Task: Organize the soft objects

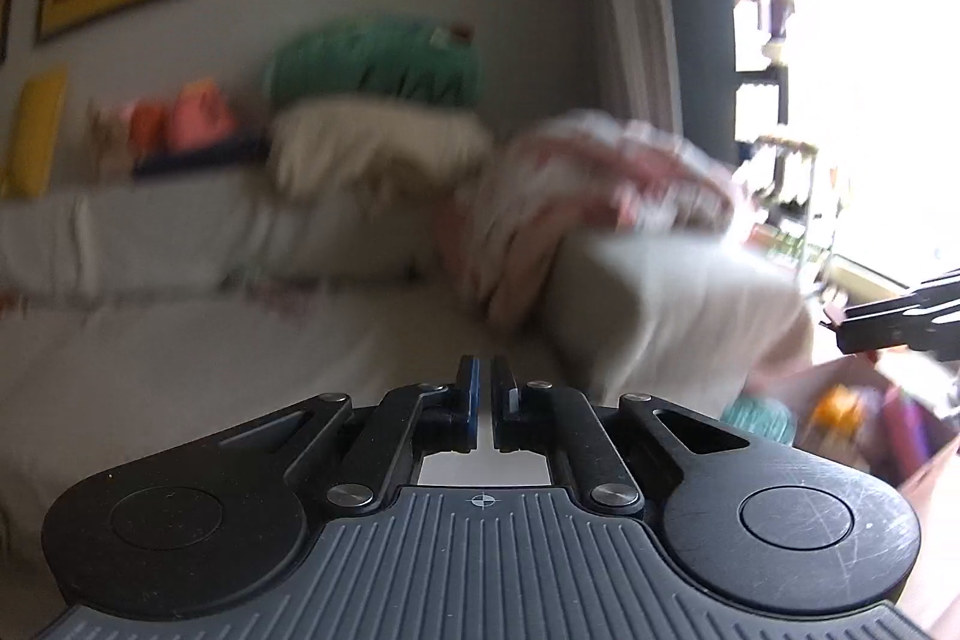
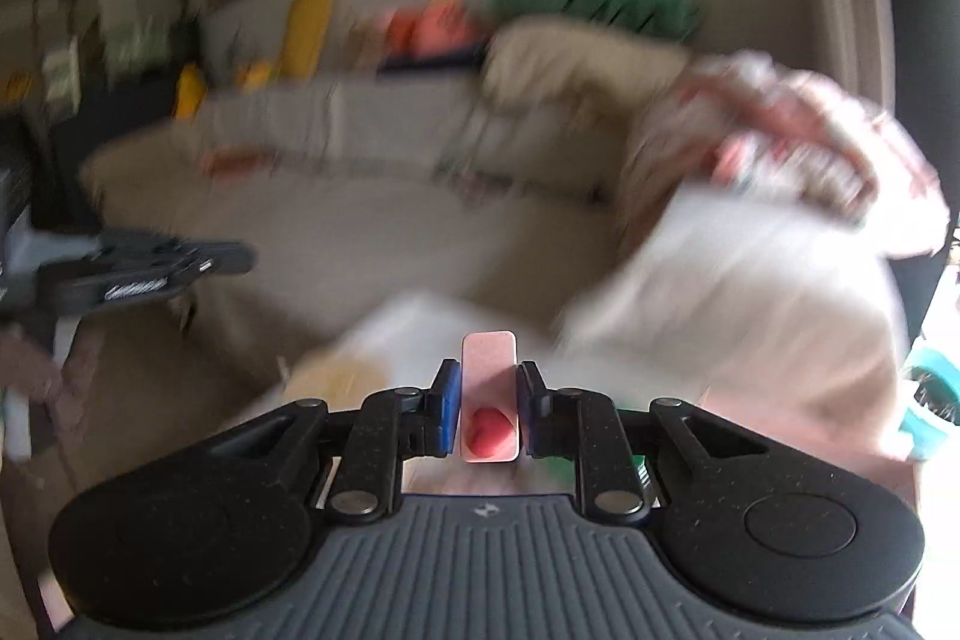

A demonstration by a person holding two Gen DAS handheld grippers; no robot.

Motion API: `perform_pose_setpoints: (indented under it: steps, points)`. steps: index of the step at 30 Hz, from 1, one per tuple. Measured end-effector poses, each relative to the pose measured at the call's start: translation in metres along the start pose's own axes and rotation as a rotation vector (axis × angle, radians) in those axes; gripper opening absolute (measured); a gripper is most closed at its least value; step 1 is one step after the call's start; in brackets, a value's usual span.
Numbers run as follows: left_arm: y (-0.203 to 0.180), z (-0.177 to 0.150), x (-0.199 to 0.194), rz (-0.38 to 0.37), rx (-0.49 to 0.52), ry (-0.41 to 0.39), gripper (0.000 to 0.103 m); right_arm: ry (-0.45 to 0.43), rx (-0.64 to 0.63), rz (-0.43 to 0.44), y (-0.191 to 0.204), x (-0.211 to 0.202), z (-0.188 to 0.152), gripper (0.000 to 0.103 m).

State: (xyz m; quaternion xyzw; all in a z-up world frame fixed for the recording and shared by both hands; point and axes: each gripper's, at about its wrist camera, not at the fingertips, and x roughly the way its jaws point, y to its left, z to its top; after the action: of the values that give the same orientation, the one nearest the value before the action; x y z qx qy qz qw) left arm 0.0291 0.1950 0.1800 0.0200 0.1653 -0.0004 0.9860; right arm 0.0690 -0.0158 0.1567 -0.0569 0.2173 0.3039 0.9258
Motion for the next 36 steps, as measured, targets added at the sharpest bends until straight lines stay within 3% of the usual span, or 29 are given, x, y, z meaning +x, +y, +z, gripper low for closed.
perform_pose_setpoints:
  steps: [3, 6, 9, 13, 15, 18, 21, 24, 27, 30, 33, 34, 36]
  points:
    - [-0.018, 0.024, 0.000, -0.053, 0.005, -0.035, 0.011, -0.035, 0.029, -0.073, -0.022, -0.018, 0.003, 0.019]
    - [-0.026, 0.017, 0.006, -0.078, -0.011, -0.002, 0.013, -0.017, -0.004, -0.095, -0.026, -0.029, -0.021, 0.019]
    - [-0.014, -0.010, 0.023, -0.091, -0.072, 0.123, 0.013, 0.041, -0.071, -0.079, -0.016, -0.026, -0.055, 0.019]
    - [0.014, -0.060, 0.044, -0.020, -0.193, 0.281, 0.013, 0.141, -0.108, 0.003, 0.009, -0.002, -0.093, 0.019]
    - [0.032, -0.083, 0.053, -0.021, -0.251, 0.315, 0.013, 0.183, -0.125, 0.030, 0.023, 0.016, -0.106, 0.019]
    - [0.051, -0.108, 0.054, -0.075, -0.283, 0.297, 0.013, 0.215, -0.180, 0.035, 0.043, 0.042, -0.120, 0.019]
    - [0.049, -0.121, 0.056, -0.061, -0.172, 0.292, 0.013, 0.224, -0.240, 0.021, 0.060, 0.064, -0.131, 0.019]
    - [0.035, -0.131, 0.062, -0.079, -0.019, 0.326, 0.015, 0.243, -0.228, 0.076, 0.067, 0.072, -0.140, 0.020]
    - [0.021, -0.141, 0.066, -0.122, 0.104, 0.395, 0.017, 0.243, -0.222, 0.088, 0.066, 0.074, -0.143, 0.038]
    - [0.011, -0.148, 0.065, -0.161, 0.159, 0.434, 0.015, 0.234, -0.198, 0.085, 0.060, 0.075, -0.147, 0.043]
    - [0.010, -0.147, 0.068, -0.232, 0.144, 0.469, 0.016, 0.251, -0.151, 0.098, 0.051, 0.076, -0.152, 0.044]
    - [0.011, -0.147, 0.068, -0.269, 0.128, 0.482, 0.019, 0.264, -0.134, 0.102, 0.049, 0.079, -0.155, 0.045]
    - [0.009, -0.146, 0.069, -0.328, 0.116, 0.499, 0.042, 0.249, -0.116, 0.106, 0.045, 0.077, -0.160, 0.049]
